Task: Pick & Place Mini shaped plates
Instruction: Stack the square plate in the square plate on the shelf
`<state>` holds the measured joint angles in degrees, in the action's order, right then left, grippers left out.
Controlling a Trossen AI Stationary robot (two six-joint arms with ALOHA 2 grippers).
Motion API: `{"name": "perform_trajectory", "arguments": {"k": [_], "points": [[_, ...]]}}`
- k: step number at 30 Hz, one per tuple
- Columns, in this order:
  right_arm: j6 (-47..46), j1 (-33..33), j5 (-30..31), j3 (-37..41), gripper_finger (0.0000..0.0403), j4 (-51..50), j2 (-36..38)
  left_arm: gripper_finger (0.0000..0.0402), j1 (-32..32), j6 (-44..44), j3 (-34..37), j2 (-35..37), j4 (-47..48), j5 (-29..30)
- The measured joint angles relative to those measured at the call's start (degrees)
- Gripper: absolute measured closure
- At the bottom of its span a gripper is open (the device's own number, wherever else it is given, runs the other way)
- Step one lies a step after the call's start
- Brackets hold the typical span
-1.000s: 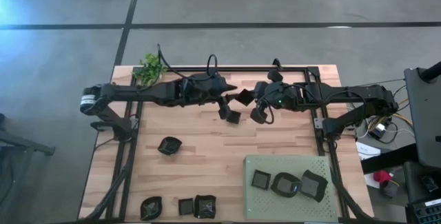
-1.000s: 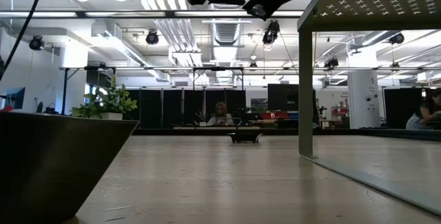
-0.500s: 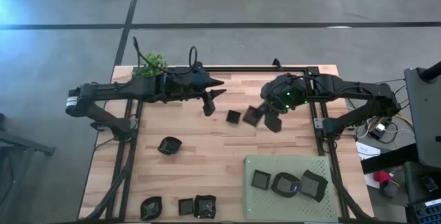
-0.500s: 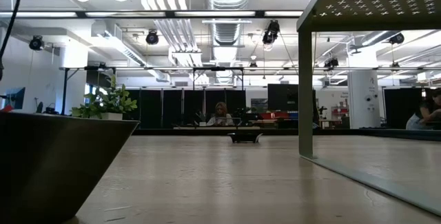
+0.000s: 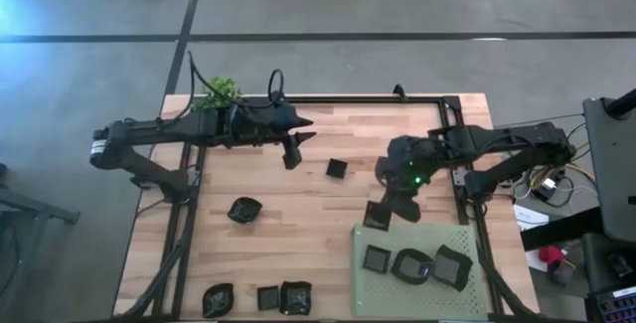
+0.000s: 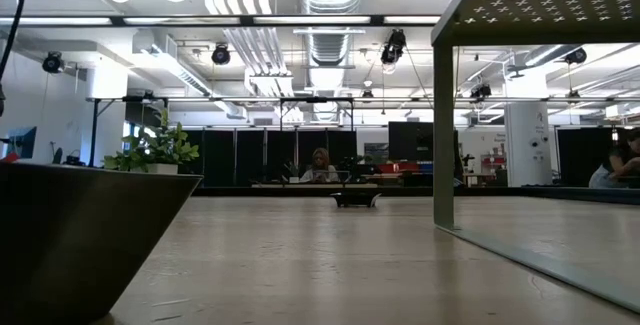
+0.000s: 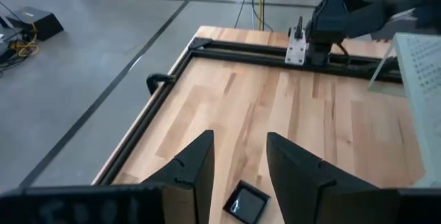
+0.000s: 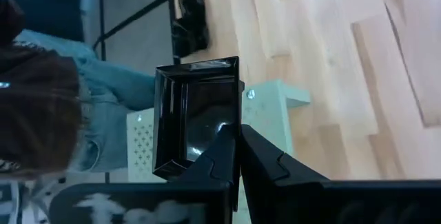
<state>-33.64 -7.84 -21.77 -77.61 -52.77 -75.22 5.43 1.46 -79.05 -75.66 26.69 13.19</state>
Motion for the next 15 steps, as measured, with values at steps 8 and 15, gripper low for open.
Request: {"name": "perform_trajectory", "arguments": {"k": [8,15], "points": [[-13.0,-7.2,3.6,3.3,0.0394,2.3,-0.4,0.0274,0.0,-7.2,0.0,0.0,0.6,-5.3],[-17.4,-11.7,8.3,3.6,0.0394,2.6,-3.5,0.0274,0.0,-11.0,0.6,-0.2,1.4,-11.8]]}}
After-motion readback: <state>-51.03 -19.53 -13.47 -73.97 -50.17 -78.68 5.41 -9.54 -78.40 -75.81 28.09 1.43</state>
